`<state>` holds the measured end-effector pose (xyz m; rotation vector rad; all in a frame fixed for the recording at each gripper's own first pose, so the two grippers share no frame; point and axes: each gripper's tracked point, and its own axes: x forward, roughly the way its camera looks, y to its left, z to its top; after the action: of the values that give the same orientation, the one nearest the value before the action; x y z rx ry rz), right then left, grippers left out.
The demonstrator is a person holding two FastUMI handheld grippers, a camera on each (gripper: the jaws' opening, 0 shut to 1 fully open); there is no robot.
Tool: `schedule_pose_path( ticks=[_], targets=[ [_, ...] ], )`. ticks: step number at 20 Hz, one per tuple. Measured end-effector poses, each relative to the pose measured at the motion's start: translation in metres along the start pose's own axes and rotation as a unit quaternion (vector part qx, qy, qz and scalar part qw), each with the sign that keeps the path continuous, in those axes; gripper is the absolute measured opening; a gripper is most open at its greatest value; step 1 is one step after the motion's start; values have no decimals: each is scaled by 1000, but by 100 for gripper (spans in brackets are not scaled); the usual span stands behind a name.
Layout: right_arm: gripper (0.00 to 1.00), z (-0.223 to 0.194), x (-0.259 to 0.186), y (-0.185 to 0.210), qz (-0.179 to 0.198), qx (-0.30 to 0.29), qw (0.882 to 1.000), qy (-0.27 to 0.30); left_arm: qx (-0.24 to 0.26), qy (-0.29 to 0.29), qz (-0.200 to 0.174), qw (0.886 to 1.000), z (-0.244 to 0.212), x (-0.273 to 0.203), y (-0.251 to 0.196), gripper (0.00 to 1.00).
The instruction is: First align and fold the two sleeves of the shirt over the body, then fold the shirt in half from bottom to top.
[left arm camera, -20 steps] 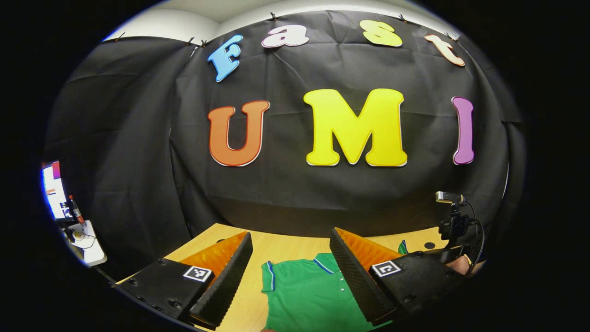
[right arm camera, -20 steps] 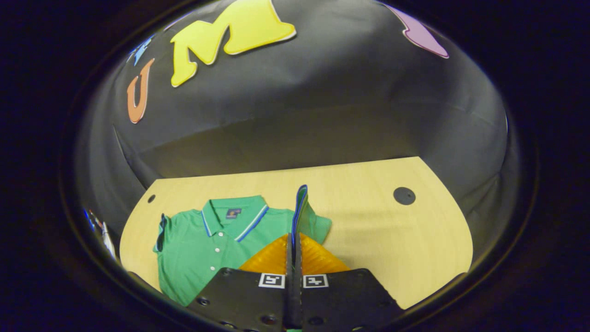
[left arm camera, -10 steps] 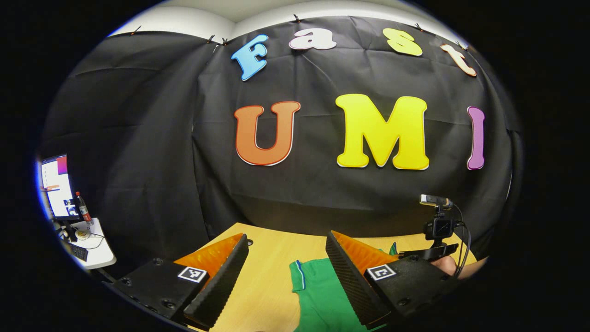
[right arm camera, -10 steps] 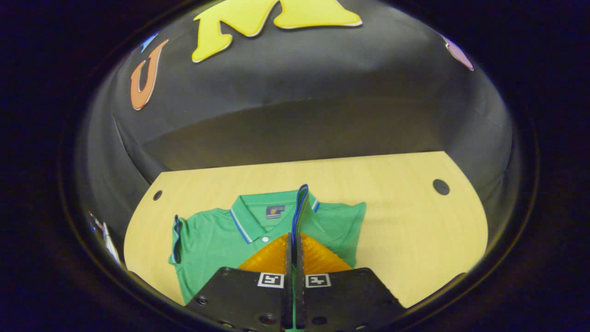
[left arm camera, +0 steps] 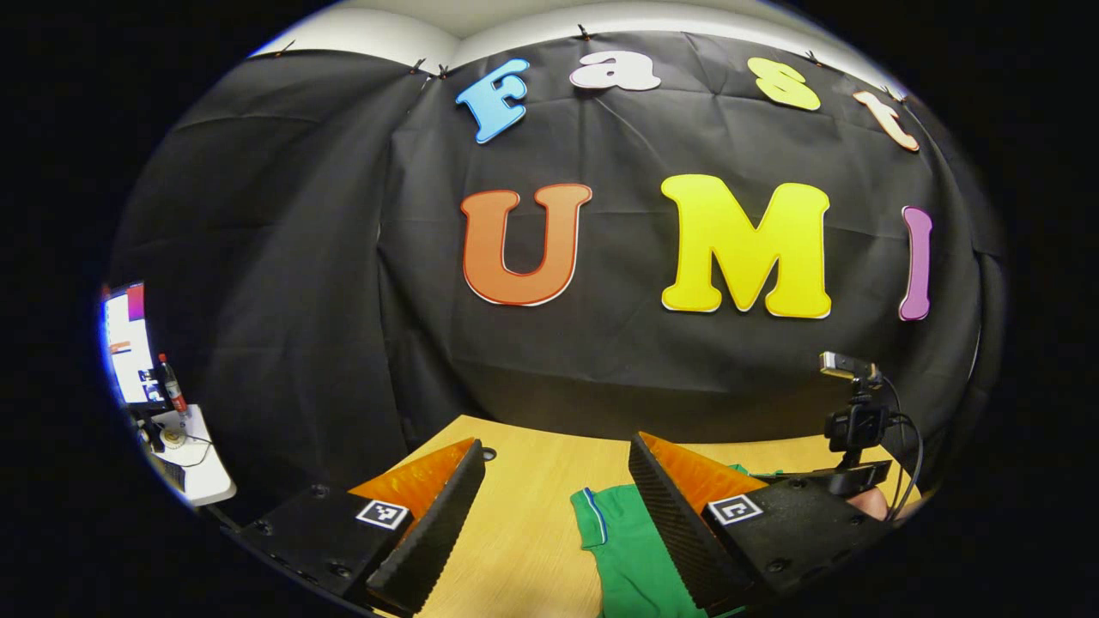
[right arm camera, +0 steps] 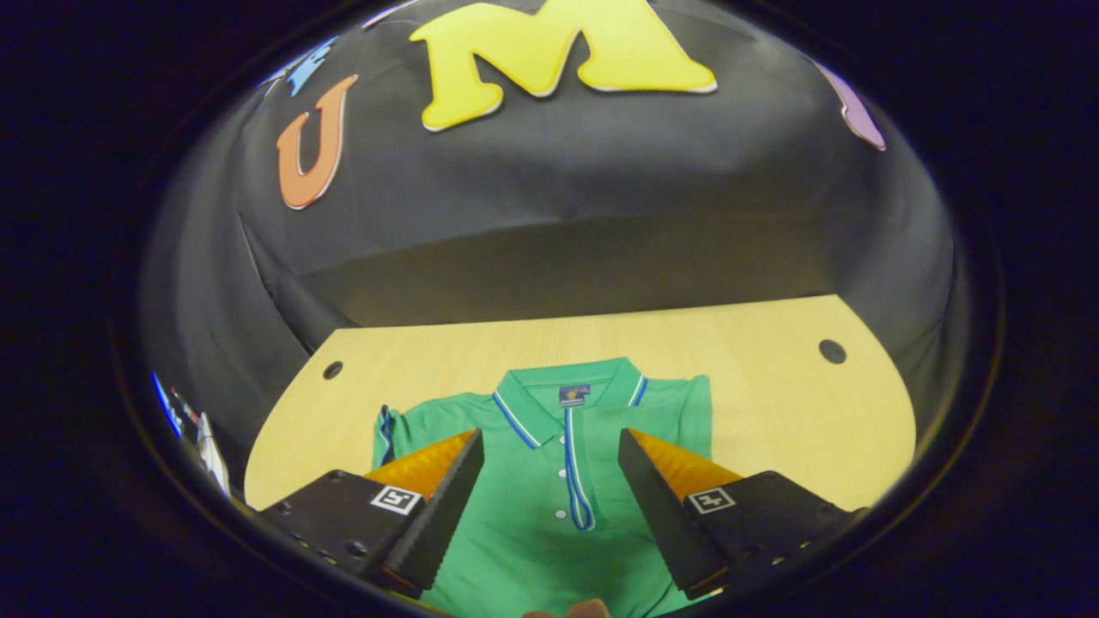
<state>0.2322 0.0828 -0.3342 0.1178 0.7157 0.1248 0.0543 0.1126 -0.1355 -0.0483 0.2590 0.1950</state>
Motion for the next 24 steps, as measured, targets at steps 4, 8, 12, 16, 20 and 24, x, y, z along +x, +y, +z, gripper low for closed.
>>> schedule_pose_path(
  ticks=[4,8,12,16,20,24],
  targets=[
    [94,10,-65,-5,-1,-3,1000,-27,-1,30,-54,998,-31,30,-26,100],
    [96,4,-124,-18,-22,32,999,-31,3,88,-94,992,-81,54,-48,100],
    [96,16,-171,-29,-40,34,997,-56,6,145,-100,984,-139,84,-56,100],
    [96,27,-200,-41,-52,31,995,-82,7,197,-91,976,-192,114,-56,100],
    [92,19,-214,-55,-75,16,993,-84,15,221,-81,972,-229,139,-52,100],
    [96,-6,-204,-63,-84,32,995,-48,18,246,-80,966,-257,151,-49,100]
  ],
)
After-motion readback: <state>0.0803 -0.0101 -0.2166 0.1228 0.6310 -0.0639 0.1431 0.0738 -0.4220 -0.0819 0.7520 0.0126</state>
